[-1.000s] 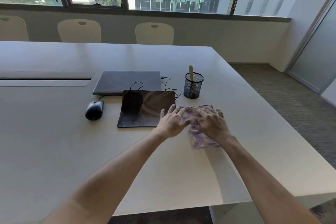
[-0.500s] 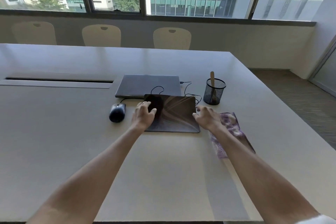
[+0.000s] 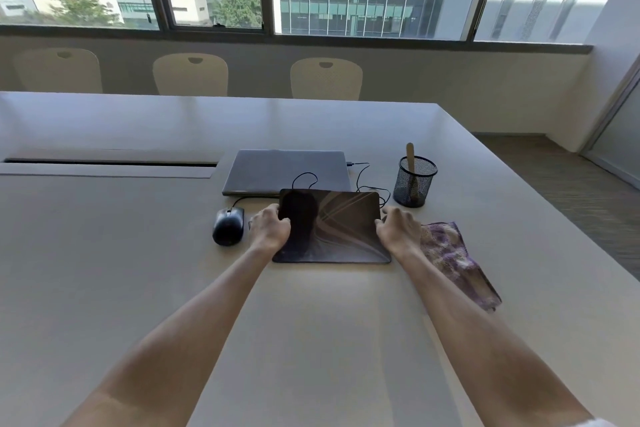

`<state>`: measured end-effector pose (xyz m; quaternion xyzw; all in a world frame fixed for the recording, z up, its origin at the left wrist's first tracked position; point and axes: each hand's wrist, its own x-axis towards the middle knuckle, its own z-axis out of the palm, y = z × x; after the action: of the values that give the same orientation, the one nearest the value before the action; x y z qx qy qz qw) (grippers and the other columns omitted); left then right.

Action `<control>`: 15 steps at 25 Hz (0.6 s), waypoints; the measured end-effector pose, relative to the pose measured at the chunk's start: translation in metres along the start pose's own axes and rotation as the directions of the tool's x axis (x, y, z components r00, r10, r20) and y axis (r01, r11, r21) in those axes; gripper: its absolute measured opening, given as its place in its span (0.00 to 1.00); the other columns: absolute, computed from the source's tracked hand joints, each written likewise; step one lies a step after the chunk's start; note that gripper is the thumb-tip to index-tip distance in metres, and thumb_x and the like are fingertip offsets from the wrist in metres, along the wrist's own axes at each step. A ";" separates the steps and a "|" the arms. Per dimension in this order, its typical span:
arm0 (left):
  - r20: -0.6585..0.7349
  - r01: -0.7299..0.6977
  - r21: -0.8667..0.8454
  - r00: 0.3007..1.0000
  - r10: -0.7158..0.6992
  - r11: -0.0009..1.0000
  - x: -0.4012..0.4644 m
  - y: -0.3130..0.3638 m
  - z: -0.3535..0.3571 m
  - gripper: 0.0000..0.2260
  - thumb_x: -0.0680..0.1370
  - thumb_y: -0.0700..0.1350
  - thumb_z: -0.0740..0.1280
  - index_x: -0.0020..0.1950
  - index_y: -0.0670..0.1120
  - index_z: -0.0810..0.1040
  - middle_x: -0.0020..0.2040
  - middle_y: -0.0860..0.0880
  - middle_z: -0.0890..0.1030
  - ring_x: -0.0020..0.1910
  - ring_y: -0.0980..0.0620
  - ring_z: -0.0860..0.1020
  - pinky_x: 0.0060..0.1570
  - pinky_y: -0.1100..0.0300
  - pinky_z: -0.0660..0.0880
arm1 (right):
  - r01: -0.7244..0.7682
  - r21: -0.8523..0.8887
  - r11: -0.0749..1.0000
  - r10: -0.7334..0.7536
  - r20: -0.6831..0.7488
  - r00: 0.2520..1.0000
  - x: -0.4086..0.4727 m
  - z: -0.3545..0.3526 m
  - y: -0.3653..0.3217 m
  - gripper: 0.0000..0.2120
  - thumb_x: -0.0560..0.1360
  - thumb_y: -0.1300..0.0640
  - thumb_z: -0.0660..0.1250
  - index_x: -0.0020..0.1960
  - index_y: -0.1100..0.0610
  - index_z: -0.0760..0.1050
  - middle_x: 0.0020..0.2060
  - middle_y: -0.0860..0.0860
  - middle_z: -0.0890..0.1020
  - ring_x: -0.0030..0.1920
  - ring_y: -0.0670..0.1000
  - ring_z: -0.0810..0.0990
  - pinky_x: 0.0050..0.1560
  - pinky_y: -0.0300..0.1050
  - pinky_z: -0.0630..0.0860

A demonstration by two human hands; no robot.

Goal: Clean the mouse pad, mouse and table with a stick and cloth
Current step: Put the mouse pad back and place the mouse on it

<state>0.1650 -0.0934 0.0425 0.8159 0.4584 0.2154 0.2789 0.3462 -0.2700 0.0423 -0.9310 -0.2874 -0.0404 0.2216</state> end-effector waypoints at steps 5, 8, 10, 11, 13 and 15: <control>-0.058 0.014 -0.067 0.998 -0.018 0.998 -0.002 0.000 -0.001 0.16 0.72 0.39 0.63 0.58 0.47 0.80 0.52 0.42 0.83 0.55 0.40 0.78 0.51 0.55 0.72 | -0.042 0.029 0.999 0.043 -0.063 0.997 -0.006 0.005 -0.007 0.09 0.74 0.58 0.67 0.53 0.58 0.82 0.49 0.59 0.85 0.53 0.60 0.82 0.54 0.50 0.73; -0.123 -0.009 -0.075 0.992 0.000 0.997 -0.003 0.001 -0.004 0.16 0.73 0.37 0.62 0.57 0.47 0.81 0.51 0.42 0.84 0.53 0.40 0.79 0.51 0.52 0.76 | -0.024 0.060 0.998 0.029 -0.083 0.996 -0.006 0.002 -0.009 0.08 0.73 0.60 0.67 0.51 0.57 0.82 0.47 0.59 0.86 0.50 0.61 0.83 0.50 0.50 0.75; -0.163 -0.023 -0.057 0.987 0.014 0.998 -0.004 0.003 -0.005 0.16 0.73 0.36 0.62 0.57 0.47 0.82 0.51 0.42 0.84 0.52 0.40 0.80 0.50 0.51 0.76 | -0.016 0.087 0.996 0.022 -0.074 0.997 -0.005 -0.001 -0.011 0.06 0.73 0.61 0.68 0.48 0.57 0.81 0.46 0.59 0.85 0.49 0.62 0.82 0.46 0.50 0.77; -0.173 -0.023 -0.063 0.985 0.012 0.998 -0.004 0.004 -0.006 0.16 0.73 0.36 0.62 0.57 0.46 0.82 0.51 0.43 0.84 0.52 0.41 0.80 0.50 0.51 0.77 | -0.014 0.100 0.995 0.021 -0.072 0.997 -0.006 -0.002 -0.012 0.05 0.73 0.61 0.68 0.47 0.57 0.81 0.46 0.59 0.85 0.49 0.62 0.82 0.45 0.50 0.77; -0.181 -0.010 -0.092 0.983 -0.007 0.996 -0.002 0.005 -0.007 0.16 0.73 0.35 0.62 0.56 0.46 0.82 0.50 0.44 0.84 0.52 0.42 0.80 0.51 0.53 0.76 | -0.009 0.123 0.992 0.019 -0.074 0.997 -0.006 -0.004 -0.014 0.04 0.72 0.62 0.69 0.46 0.57 0.81 0.45 0.59 0.85 0.48 0.62 0.82 0.44 0.49 0.77; -0.173 0.016 -0.131 0.984 -0.039 0.991 -0.001 0.006 -0.009 0.15 0.72 0.34 0.63 0.54 0.46 0.83 0.49 0.45 0.85 0.51 0.45 0.81 0.49 0.57 0.75 | -0.012 0.165 0.986 0.025 -0.077 0.997 -0.007 -0.006 -0.015 0.04 0.72 0.62 0.70 0.46 0.57 0.81 0.45 0.59 0.85 0.48 0.62 0.82 0.44 0.49 0.76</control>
<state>0.1633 -0.0947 0.0530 0.7676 0.4775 0.3115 0.2928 0.3327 -0.2651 0.0516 -0.9098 -0.2720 -0.0512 0.3094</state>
